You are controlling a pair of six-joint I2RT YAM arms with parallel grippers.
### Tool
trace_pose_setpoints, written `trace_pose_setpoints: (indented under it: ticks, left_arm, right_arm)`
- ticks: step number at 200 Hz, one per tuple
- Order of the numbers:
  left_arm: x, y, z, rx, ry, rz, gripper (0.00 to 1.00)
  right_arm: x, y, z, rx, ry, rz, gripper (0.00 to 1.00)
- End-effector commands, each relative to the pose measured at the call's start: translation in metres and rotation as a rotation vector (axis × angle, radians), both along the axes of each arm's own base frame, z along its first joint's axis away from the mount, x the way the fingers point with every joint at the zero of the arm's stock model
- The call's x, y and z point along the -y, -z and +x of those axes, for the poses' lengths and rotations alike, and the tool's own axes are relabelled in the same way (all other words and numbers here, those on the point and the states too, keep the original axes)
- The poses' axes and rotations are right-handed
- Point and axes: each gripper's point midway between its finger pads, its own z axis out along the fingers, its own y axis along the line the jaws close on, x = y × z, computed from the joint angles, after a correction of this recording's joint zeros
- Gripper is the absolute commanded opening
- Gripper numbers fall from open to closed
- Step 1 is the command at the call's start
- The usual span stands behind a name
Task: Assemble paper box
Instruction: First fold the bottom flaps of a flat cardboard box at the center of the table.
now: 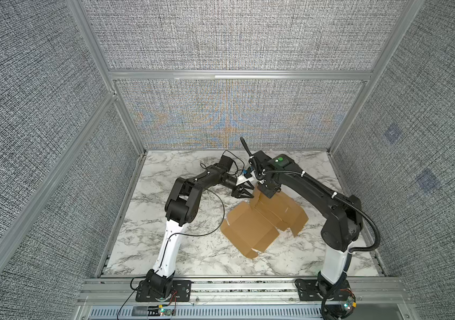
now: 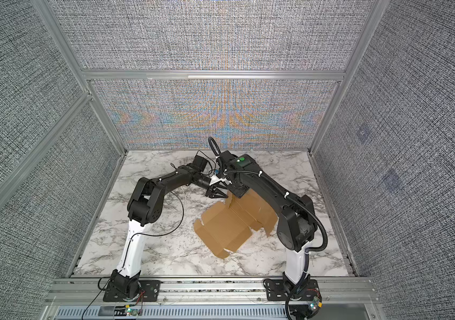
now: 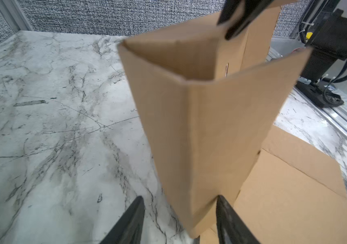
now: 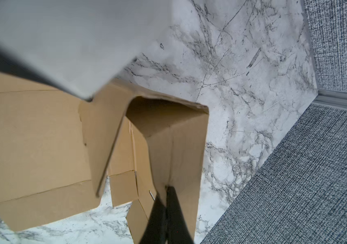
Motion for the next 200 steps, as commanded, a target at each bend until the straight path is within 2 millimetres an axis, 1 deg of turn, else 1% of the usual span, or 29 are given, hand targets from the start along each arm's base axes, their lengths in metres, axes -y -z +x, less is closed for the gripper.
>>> trace_pose_setpoints:
  ticks: [1,22,73,105,126,158,181,200]
  left_arm:
    - [0.002,-0.005,-0.008,0.009,0.042,-0.034,0.56]
    - [0.005,-0.009,-0.004,0.001,0.029,-0.046,0.55]
    - [0.01,-0.017,0.002,-0.031,-0.048,-0.078,0.48]
    - [0.01,-0.022,0.001,-0.072,-0.103,-0.1,0.41]
    - [0.008,-0.026,0.0,-0.067,-0.143,-0.117,0.4]
    - [0.004,-0.025,-0.001,-0.059,-0.208,-0.138,0.39]
    - [0.003,-0.023,-0.005,-0.028,-0.241,-0.147,0.39]
    - [0.002,-0.028,-0.006,-0.001,-0.278,-0.171,0.38]
  right_arm:
    - [-0.007,0.004,-0.002,-0.023,-0.009,0.033,0.0]
    - [-0.008,0.003,-0.001,-0.02,-0.008,0.035,0.0]
    - [-0.012,0.001,-0.004,-0.018,-0.007,0.064,0.0]
    - [-0.017,0.0,-0.009,-0.024,-0.022,0.074,0.0]
    - [-0.017,0.001,-0.012,-0.028,-0.022,0.076,0.0]
    - [-0.018,0.002,-0.015,-0.029,-0.018,0.088,0.0]
    - [-0.023,0.0,-0.017,-0.033,-0.018,0.118,0.0]
    - [-0.026,0.001,-0.02,-0.039,-0.014,0.143,0.0]
